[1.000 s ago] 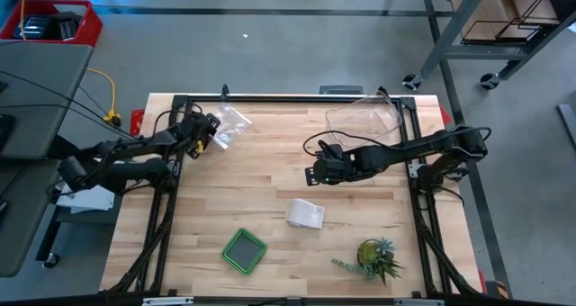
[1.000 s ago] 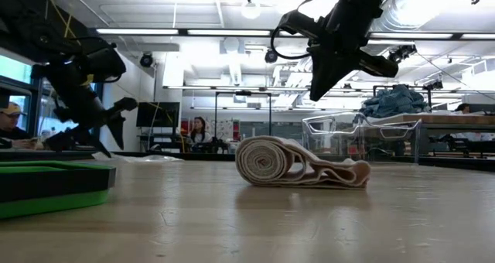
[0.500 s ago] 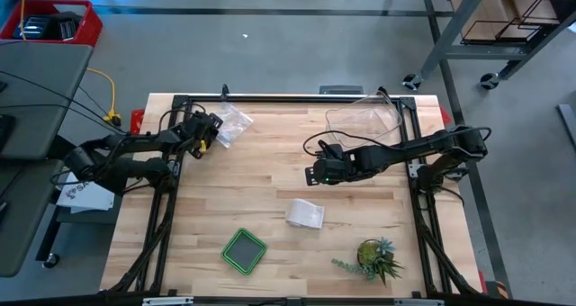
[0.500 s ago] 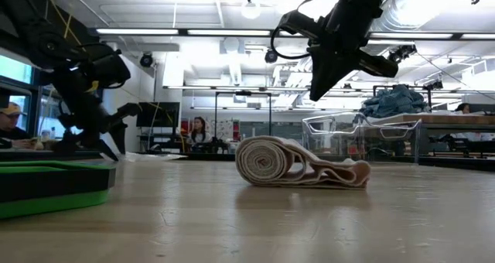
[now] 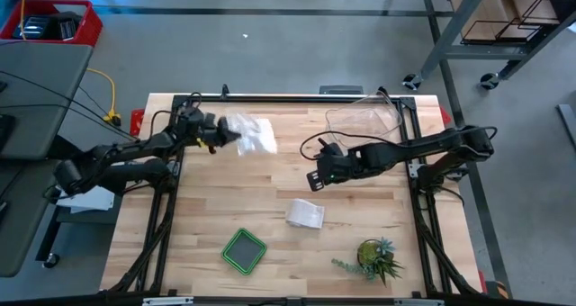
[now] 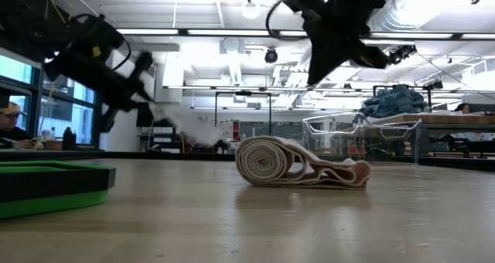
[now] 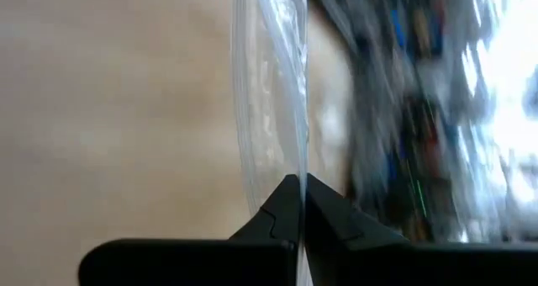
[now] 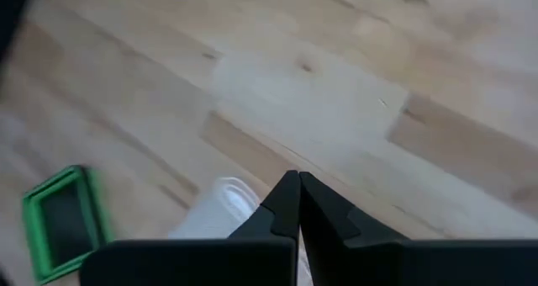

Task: Roll bandage
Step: Put the rolled white bandage into the transparent zip bag

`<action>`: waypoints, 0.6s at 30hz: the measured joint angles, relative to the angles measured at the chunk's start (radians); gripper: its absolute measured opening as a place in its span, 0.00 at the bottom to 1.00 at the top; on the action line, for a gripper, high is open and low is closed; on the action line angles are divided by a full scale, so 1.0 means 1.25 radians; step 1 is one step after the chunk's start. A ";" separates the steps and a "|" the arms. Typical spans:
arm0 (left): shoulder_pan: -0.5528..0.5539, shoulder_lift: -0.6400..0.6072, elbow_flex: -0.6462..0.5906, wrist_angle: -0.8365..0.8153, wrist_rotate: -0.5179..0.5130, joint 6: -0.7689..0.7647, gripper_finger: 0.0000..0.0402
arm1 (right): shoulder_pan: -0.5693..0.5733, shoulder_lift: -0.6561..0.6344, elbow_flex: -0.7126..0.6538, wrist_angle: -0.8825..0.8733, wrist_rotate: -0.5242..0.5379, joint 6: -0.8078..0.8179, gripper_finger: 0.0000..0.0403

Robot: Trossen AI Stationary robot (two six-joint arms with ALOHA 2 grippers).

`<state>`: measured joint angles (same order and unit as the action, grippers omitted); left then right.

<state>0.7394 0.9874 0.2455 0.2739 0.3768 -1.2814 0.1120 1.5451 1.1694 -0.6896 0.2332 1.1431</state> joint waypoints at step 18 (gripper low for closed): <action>-0.449 0.015 0.473 -0.726 -0.187 0.735 0.00 | -0.064 -0.049 0.015 0.260 -0.210 -0.392 0.19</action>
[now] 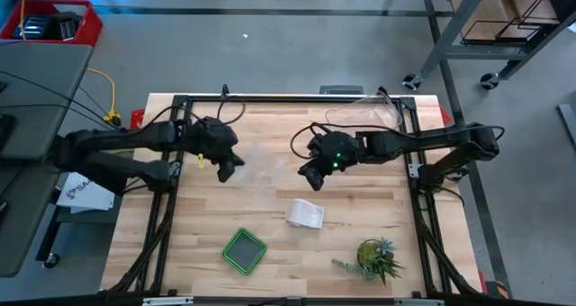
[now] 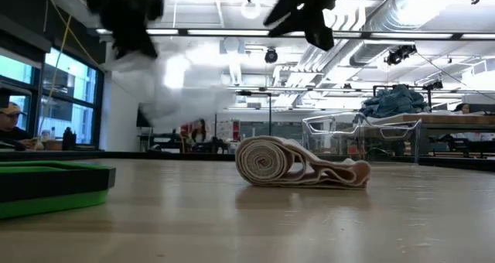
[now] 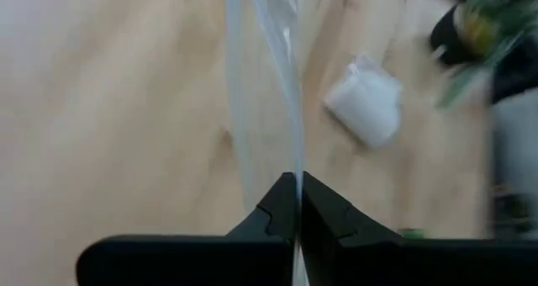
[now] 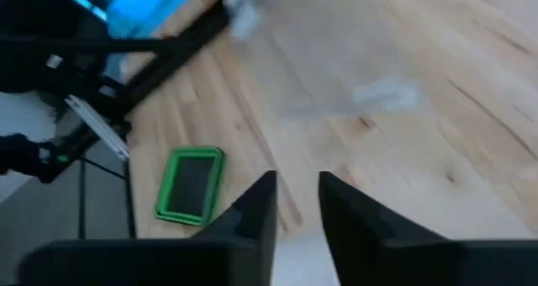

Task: Roll bandage
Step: Put the rolled white bandage into the transparent zip bag

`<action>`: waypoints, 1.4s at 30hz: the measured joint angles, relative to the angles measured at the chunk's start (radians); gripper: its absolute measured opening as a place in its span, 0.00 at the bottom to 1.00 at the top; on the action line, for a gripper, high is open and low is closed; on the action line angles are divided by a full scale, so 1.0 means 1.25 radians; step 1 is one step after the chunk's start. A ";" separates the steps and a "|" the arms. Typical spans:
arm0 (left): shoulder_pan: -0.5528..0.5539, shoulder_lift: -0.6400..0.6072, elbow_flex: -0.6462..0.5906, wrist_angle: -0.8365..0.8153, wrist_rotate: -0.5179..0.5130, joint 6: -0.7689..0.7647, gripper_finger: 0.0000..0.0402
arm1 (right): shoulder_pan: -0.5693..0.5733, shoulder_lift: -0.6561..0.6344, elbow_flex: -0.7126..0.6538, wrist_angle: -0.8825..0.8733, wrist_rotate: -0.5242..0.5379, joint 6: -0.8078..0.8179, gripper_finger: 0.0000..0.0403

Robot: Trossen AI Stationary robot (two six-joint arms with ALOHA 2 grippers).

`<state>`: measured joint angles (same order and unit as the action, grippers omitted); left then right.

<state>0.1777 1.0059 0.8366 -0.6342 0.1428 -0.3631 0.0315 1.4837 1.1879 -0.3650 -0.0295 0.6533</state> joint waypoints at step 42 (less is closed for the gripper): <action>-0.263 0.420 0.340 0.190 -0.485 1.036 0.00 | -0.027 0.065 0.253 -0.253 -0.006 -0.017 0.39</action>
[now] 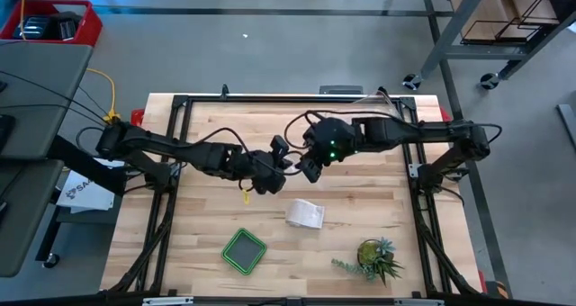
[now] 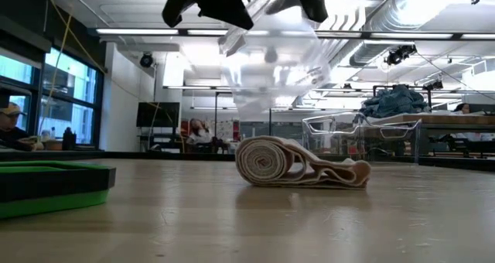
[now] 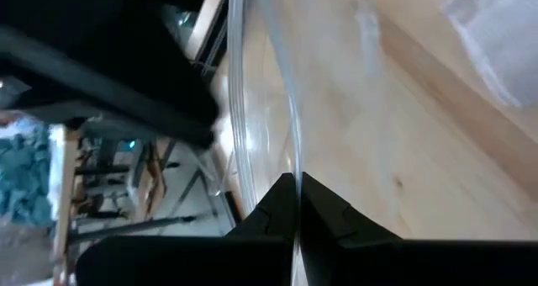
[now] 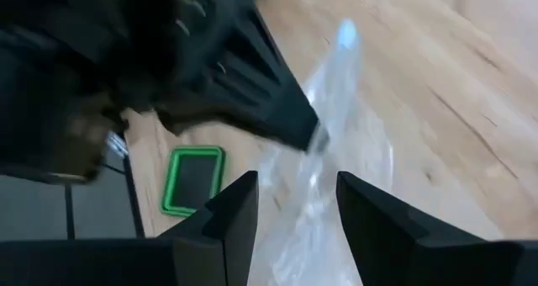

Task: Roll bandage
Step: Put the rolled white bandage into the transparent zip bag

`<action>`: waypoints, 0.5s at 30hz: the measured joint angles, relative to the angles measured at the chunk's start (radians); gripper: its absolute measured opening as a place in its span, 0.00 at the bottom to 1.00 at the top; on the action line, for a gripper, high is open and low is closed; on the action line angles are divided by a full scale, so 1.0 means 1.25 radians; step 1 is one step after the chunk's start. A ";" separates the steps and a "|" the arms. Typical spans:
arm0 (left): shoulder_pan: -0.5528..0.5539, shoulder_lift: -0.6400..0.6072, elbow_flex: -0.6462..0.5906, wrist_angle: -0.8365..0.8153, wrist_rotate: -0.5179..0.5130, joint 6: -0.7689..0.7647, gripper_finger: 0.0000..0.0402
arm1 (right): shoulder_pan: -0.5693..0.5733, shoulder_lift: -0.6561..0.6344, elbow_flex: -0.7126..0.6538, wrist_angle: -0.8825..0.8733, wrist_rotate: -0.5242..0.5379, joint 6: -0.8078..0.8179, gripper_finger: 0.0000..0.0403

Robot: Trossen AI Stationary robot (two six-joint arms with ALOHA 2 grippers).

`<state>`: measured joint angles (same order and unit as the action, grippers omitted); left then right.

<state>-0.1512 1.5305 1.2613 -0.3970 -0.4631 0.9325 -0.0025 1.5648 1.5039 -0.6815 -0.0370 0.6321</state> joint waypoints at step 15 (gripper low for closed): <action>0.006 -0.001 0.000 0.051 0.036 -0.023 0.00 | 0.007 0.014 -0.001 -0.021 0.002 0.032 0.38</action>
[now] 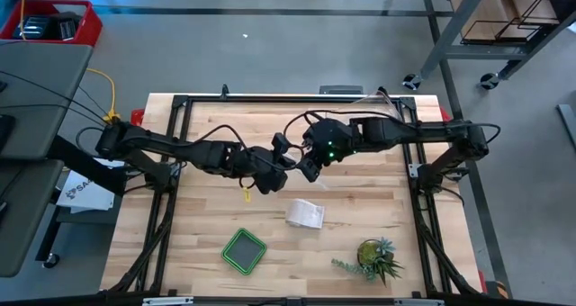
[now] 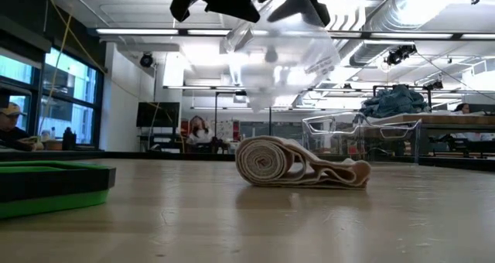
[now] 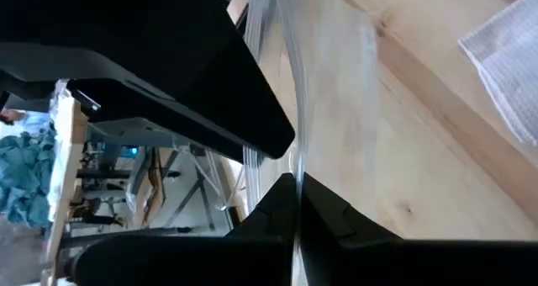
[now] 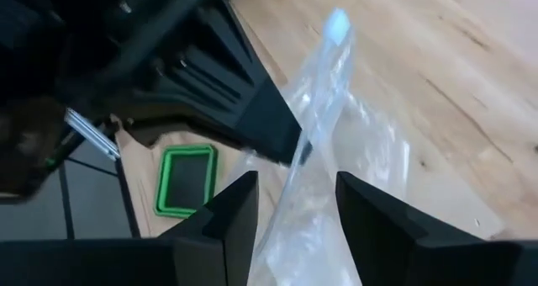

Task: Roll bandage
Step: Put the rolled white bandage into the transparent zip bag

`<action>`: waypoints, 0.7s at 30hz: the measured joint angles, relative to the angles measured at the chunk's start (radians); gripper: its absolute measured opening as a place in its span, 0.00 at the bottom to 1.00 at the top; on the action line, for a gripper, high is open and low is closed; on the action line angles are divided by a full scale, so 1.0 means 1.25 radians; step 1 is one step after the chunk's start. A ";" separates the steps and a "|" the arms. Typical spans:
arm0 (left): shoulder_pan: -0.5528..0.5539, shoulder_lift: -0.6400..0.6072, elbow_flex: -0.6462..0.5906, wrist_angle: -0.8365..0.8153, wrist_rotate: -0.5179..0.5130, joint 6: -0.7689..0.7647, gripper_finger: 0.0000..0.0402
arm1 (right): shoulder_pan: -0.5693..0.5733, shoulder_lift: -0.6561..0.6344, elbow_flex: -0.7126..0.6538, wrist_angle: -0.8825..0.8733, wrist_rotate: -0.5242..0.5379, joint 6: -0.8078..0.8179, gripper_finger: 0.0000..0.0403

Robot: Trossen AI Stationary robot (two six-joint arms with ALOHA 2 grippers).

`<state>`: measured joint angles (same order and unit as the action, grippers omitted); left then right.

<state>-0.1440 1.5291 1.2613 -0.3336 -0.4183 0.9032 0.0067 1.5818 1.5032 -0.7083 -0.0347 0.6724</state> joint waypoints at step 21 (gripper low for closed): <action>-0.012 -0.009 0.000 -0.037 0.058 -0.255 0.00 | 0.006 0.000 0.000 -0.178 0.106 0.044 0.00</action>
<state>-0.1585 1.5184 1.2613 -0.3802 -0.3463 0.5845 0.0143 1.5822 1.5032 -0.9310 0.0980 0.7272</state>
